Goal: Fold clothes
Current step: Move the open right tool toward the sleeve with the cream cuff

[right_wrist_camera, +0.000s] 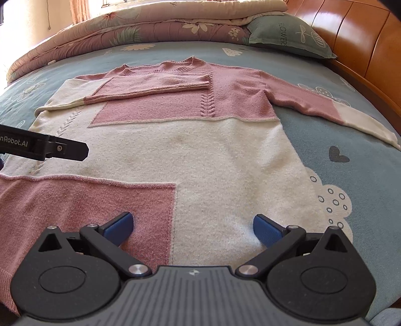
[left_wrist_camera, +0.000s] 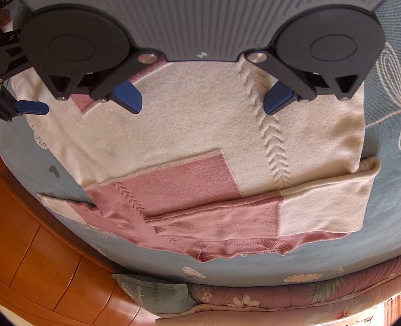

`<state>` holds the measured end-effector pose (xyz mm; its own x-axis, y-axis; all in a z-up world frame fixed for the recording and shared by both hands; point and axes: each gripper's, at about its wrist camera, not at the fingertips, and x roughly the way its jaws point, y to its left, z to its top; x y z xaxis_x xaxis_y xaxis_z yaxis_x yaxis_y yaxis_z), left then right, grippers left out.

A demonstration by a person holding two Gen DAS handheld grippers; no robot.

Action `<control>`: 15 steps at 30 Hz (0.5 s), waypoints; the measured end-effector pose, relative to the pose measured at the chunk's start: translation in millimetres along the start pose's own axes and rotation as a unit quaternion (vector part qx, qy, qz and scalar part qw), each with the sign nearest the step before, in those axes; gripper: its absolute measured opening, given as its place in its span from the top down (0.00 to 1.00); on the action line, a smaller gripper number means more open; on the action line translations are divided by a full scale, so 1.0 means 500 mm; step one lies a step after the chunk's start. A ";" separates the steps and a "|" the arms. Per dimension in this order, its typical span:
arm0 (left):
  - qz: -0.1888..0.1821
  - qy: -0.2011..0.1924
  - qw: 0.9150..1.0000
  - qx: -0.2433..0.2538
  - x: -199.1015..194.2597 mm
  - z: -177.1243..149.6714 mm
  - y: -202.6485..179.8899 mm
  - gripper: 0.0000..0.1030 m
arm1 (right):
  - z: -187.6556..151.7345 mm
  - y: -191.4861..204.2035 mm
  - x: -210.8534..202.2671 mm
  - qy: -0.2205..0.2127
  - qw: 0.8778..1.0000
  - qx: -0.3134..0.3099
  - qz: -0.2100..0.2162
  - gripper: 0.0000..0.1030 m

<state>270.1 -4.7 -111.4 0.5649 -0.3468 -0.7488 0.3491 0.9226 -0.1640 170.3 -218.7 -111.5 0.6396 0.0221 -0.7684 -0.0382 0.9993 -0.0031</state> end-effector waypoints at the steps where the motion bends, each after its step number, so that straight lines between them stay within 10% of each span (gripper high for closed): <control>1: 0.004 -0.002 1.000 -0.001 -0.003 -0.003 0.002 0.01 | -0.001 -0.002 -0.007 0.000 1.000 0.001 0.000 0.00; 15: -0.008 -0.012 0.999 -0.031 0.001 0.010 0.025 0.01 | 0.077 -0.166 -0.002 -0.049 0.986 0.121 0.107 0.00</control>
<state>278.4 5.9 -110.8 0.5779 -0.3649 -0.7300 0.3122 0.9253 -0.2154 202.1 -300.6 -85.8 0.7085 0.2250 -0.6689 -0.0042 0.9491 0.3148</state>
